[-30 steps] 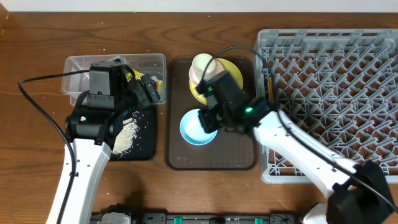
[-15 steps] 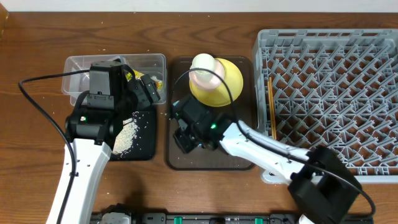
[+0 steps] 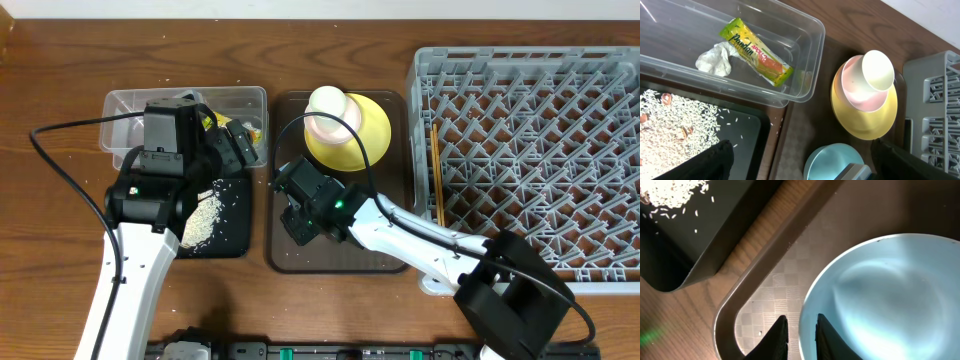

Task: Sort waste into correct bins and load items into the dishwasher rack
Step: 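Move the right gripper left over the light-blue bowl and lower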

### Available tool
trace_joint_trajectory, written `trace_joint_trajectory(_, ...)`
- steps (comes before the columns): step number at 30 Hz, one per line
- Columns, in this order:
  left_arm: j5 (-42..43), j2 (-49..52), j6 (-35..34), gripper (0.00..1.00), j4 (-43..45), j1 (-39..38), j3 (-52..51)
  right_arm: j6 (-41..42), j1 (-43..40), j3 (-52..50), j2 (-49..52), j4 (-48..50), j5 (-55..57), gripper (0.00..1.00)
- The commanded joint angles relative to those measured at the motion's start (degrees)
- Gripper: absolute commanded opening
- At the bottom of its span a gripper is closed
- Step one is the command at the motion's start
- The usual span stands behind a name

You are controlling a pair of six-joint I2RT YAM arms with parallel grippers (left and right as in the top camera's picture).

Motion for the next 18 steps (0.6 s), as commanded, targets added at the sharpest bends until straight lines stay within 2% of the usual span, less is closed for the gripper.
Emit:
trace_joint_trajectory(1,-0.3,0.0,0.1,0.90,-0.2,0.2,0.7,-0.9,0.5,0.6,0.7,-0.4,1.3,0.19)
trace_joint_trajectory(18,-0.3,0.0,0.1,0.90,-0.2,0.2,0.7,-0.4,0.9,0.6,0.7,-6.4,1.3,0.21)
